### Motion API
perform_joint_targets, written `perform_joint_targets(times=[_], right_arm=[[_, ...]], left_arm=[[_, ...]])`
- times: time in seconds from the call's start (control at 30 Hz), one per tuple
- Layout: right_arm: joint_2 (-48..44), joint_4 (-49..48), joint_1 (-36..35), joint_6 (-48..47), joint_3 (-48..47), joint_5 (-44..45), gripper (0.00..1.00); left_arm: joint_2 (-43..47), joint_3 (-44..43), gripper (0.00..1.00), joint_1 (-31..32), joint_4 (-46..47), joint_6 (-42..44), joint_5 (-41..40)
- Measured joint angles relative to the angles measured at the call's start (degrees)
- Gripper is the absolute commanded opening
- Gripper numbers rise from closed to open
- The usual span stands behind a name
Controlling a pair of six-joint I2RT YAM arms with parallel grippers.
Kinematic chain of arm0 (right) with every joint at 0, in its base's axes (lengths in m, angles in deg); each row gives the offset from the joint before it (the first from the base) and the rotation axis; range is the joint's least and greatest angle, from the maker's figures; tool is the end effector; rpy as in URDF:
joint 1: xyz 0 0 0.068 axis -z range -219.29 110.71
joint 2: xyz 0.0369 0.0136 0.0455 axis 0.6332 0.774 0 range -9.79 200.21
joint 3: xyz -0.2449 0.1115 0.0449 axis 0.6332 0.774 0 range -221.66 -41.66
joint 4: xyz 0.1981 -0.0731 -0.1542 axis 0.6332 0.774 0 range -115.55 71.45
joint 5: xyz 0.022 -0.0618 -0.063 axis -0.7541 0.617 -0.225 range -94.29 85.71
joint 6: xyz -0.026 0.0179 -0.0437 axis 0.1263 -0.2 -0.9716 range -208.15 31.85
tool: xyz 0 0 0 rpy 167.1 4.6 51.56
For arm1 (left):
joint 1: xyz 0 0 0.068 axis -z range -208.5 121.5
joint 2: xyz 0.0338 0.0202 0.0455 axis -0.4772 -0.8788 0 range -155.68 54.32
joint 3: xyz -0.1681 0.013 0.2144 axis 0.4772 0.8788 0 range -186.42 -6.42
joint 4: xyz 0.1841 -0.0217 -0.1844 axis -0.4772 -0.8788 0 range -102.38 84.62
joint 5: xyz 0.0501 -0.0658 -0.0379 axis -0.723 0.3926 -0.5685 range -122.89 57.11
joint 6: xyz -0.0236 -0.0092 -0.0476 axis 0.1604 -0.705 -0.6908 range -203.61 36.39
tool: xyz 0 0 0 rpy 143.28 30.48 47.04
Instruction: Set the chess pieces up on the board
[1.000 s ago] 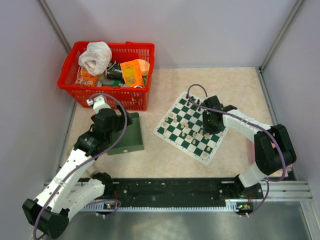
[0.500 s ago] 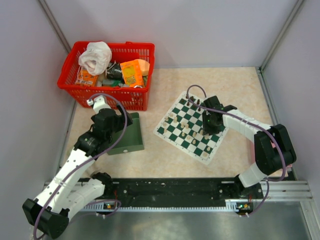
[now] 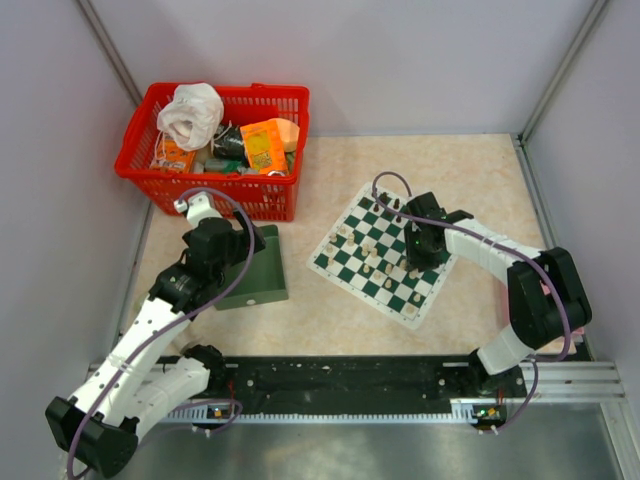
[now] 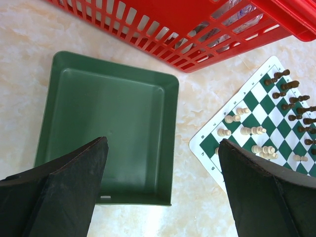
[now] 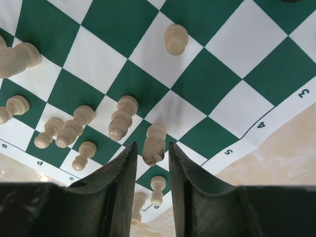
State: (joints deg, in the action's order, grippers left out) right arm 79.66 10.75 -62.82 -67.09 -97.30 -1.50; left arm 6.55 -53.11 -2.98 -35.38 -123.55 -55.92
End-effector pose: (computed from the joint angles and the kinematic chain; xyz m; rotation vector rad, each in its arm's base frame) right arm 0.2681 0.1150 0.1880 -0.0486 2.7990 0.1231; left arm 0.1686 -0.0652 0.3092 -0.4947 2.0177 -0.2767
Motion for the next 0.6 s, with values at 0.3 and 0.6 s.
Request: perform_joint_targets(times=[0.3, 0.6], right_arm=[[0.24, 0.37, 0.00, -0.37, 0.00, -0.98, 0.17], [-0.26, 2.14, -0.13, -0.48, -0.33, -1.64, 0.15]], left_arm=[[-0.02, 0.00, 0.99, -0.04, 0.00, -0.22, 0.02], [-0.02, 0.00, 0.99, -0.04, 0.00, -0.42, 0.02]])
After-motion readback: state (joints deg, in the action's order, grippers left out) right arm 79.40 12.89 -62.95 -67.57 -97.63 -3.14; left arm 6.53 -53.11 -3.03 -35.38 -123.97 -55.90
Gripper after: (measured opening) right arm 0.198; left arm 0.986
